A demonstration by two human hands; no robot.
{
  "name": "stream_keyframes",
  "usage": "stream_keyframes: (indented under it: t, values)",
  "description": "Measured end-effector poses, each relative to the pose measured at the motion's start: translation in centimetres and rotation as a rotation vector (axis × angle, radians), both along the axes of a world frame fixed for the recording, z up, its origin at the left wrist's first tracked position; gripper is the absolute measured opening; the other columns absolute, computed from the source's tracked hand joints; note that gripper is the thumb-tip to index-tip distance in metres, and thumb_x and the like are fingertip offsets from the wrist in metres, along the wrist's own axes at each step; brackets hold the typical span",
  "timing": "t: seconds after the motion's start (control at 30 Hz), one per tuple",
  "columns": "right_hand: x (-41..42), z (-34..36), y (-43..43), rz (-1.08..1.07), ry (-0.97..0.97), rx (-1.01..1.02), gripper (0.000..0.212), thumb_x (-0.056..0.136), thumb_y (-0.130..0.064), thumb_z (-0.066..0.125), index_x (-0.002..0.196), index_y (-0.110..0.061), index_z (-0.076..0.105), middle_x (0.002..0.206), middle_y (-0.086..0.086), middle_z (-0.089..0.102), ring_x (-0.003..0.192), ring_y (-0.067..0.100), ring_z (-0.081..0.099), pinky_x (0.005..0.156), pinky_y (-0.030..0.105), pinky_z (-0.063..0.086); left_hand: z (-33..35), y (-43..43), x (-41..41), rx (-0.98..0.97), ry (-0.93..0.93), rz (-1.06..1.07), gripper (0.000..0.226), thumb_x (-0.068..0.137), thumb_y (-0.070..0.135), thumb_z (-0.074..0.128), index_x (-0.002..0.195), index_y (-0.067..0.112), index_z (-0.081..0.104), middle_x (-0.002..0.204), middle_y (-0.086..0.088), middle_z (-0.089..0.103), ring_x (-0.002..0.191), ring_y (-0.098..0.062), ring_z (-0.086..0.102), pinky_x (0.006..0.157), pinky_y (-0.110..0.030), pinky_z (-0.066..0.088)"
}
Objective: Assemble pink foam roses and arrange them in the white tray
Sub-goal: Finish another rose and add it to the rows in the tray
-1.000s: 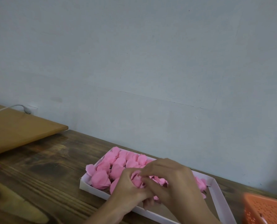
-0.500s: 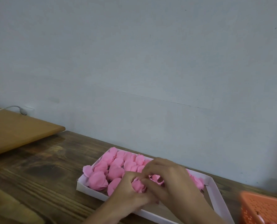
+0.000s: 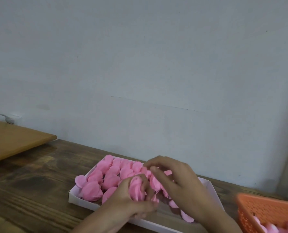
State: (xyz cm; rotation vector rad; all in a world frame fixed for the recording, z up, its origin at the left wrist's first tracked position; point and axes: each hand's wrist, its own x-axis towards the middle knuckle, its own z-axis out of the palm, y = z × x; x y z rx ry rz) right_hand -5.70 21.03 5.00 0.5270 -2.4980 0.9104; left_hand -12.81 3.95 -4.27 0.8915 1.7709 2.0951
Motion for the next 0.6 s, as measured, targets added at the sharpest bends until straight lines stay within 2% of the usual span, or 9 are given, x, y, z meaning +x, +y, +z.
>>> stream_keyframes:
  t: [0.07, 0.13, 0.27, 0.33, 0.4, 0.47, 0.5, 0.57, 0.6]
  values:
    - [-0.2, -0.3, -0.1, -0.070, 0.007, -0.048, 0.019, 0.104, -0.023, 0.057, 0.101, -0.037, 0.070, 0.097, -0.026, 0.070, 0.089, 0.000, 0.065, 0.070, 0.011, 0.044, 0.4, 0.0, 0.3, 0.165, -0.059, -0.062, 0.049, 0.067, 0.010, 0.098, 0.081, 0.013, 0.051, 0.064, -0.007, 0.046, 0.047, -0.017, 0.040, 0.049, -0.026, 0.036]
    - [-0.4, -0.8, -0.6, -0.095, -0.018, -0.119, 0.022, 0.102, -0.018, 0.059, 0.099, -0.037, 0.069, 0.093, -0.026, 0.069, 0.084, 0.002, 0.066, 0.067, 0.011, 0.045, 1.1, -0.1, 0.4, 0.297, -0.115, -0.016, 0.046, 0.064, 0.009, 0.097, 0.071, 0.015, 0.052, 0.061, -0.010, 0.039, 0.045, -0.016, 0.035, 0.045, -0.025, 0.035]
    - [-0.6, -2.0, -2.6, -0.074, -0.083, -0.213, 0.024, 0.096, -0.009, 0.061, 0.095, -0.032, 0.068, 0.087, -0.017, 0.071, 0.071, 0.005, 0.067, 0.059, 0.024, 0.054, 1.6, -0.2, 0.1, 0.484, -0.233, 0.071, 0.050, 0.061, 0.012, 0.094, 0.063, 0.018, 0.044, 0.062, -0.006, 0.037, 0.054, -0.019, 0.045, 0.050, -0.027, 0.044]
    - [-0.7, -2.6, -3.4, -0.068, -0.091, -0.233, 0.023, 0.093, -0.004, 0.063, 0.093, -0.027, 0.067, 0.088, -0.018, 0.072, 0.071, 0.004, 0.069, 0.058, 0.021, 0.054, 1.8, -0.5, 0.1, 0.537, -0.273, 0.043, 0.054, 0.067, 0.013, 0.093, 0.064, 0.019, 0.040, 0.062, -0.005, 0.042, 0.064, -0.024, 0.055, 0.054, -0.029, 0.049]
    - [-0.7, -3.2, -4.2, -0.053, -0.118, -0.268, 0.021, 0.088, -0.004, 0.067, 0.093, -0.025, 0.067, 0.090, -0.018, 0.073, 0.073, 0.005, 0.071, 0.062, 0.026, 0.058, 1.9, -0.7, 0.1, 0.577, -0.331, -0.014, 0.051, 0.071, 0.014, 0.093, 0.067, 0.018, 0.042, 0.069, -0.008, 0.050, 0.080, -0.033, 0.063, 0.059, -0.035, 0.055]
    - [-0.6, -3.8, -5.1, -0.037, -0.110, -0.287, 0.023, 0.081, -0.011, 0.074, 0.094, -0.029, 0.066, 0.091, -0.016, 0.073, 0.077, 0.009, 0.072, 0.067, 0.035, 0.061, 2.1, -0.8, 0.5, 0.557, -0.386, -0.049, 0.043, 0.067, 0.025, 0.098, 0.077, 0.012, 0.058, 0.081, -0.012, 0.060, 0.087, -0.033, 0.067, 0.068, -0.041, 0.059]
    - [-0.6, -4.1, -5.5, -0.039, -0.081, -0.282, 0.026, 0.078, -0.015, 0.077, 0.095, -0.032, 0.065, 0.091, -0.015, 0.073, 0.078, 0.010, 0.072, 0.068, 0.037, 0.062, 2.1, -0.8, 0.6, 0.537, -0.414, -0.077, 0.048, 0.063, 0.033, 0.101, 0.087, 0.009, 0.067, 0.088, -0.013, 0.065, 0.087, -0.032, 0.069, 0.072, -0.041, 0.060]
    - [-0.7, -4.6, -6.0, -0.054, -0.023, -0.279, 0.032, 0.074, -0.022, 0.082, 0.098, -0.036, 0.066, 0.095, -0.015, 0.071, 0.082, 0.010, 0.071, 0.068, 0.035, 0.061, 2.0, -0.9, 0.7, 0.525, -0.464, -0.105, 0.060, 0.061, 0.041, 0.100, 0.102, 0.005, 0.076, 0.097, -0.016, 0.070, 0.087, -0.032, 0.072, 0.074, -0.042, 0.061]
    - [-0.8, -4.8, -6.1, -0.059, 0.001, -0.291, 0.033, 0.073, -0.025, 0.083, 0.099, -0.037, 0.066, 0.096, -0.016, 0.071, 0.084, 0.010, 0.071, 0.068, 0.031, 0.061, 2.0, -0.8, 0.8, 0.534, -0.475, -0.111, 0.059, 0.062, 0.041, 0.098, 0.105, 0.005, 0.078, 0.099, -0.018, 0.070, 0.088, -0.032, 0.072, 0.075, -0.042, 0.062]
